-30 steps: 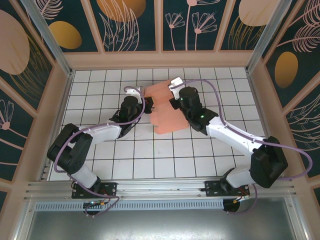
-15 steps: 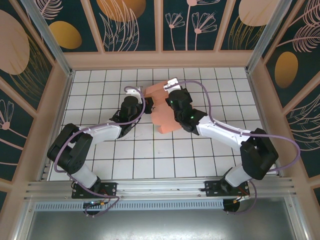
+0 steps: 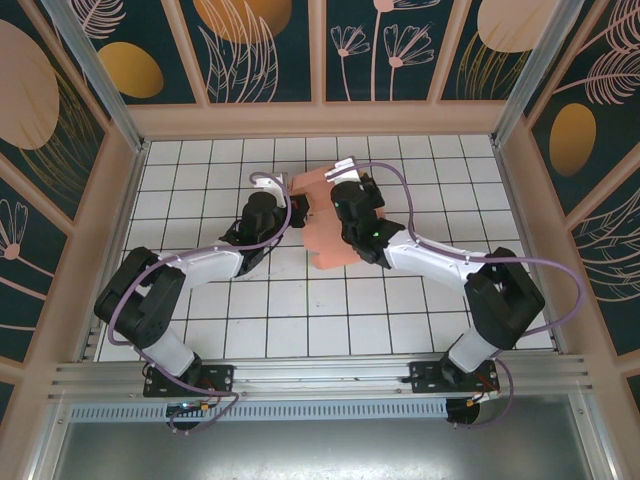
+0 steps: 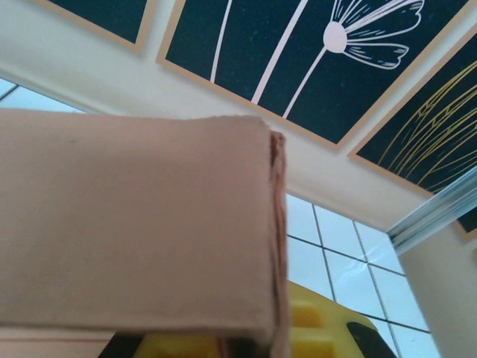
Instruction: Fold the paper box
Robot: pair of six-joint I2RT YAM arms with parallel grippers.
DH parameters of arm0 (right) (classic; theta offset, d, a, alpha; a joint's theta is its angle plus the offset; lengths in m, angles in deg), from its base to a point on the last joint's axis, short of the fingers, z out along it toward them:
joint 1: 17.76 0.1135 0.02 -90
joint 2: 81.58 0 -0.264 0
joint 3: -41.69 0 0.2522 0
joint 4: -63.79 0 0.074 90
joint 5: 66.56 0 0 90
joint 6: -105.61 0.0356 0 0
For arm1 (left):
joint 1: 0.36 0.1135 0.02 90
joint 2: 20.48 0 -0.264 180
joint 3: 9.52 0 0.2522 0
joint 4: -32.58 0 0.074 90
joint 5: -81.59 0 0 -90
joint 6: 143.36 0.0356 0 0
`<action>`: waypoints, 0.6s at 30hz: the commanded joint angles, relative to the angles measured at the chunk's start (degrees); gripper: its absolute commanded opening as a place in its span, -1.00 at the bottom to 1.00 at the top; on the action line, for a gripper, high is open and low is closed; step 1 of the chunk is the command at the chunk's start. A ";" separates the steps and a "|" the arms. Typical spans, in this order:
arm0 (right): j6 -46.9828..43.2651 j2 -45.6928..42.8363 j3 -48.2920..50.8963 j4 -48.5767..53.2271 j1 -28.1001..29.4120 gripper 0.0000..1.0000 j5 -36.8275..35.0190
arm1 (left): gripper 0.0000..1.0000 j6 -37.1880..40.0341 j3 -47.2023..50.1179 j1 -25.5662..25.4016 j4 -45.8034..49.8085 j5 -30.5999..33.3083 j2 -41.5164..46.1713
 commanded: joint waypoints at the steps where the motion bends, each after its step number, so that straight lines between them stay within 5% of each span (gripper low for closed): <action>1: -1.22 2.33 -1.32 -0.11 -0.28 -1.00 -5.74 | -1.00 0.16 -1.51 -0.66 -5.35 -2.57 1.49; 7: -2.05 4.44 -1.22 -1.61 -1.68 -1.00 -13.95 | -1.00 -0.02 -1.33 -0.69 -5.19 -1.80 1.45; 13: -0.41 1.50 0.03 -1.60 -1.15 -0.99 -5.60 | -1.00 -0.26 -1.60 -0.72 -4.84 -1.82 0.75; 16: 3.70 -3.21 0.32 2.05 -1.24 -0.24 9.62 | -1.00 -0.44 -1.79 -0.65 -4.84 -1.84 0.40; 18: 5.50 -6.16 0.88 3.08 -1.40 0.04 19.26 | -1.00 -0.51 -1.93 -0.63 -4.84 -1.77 0.22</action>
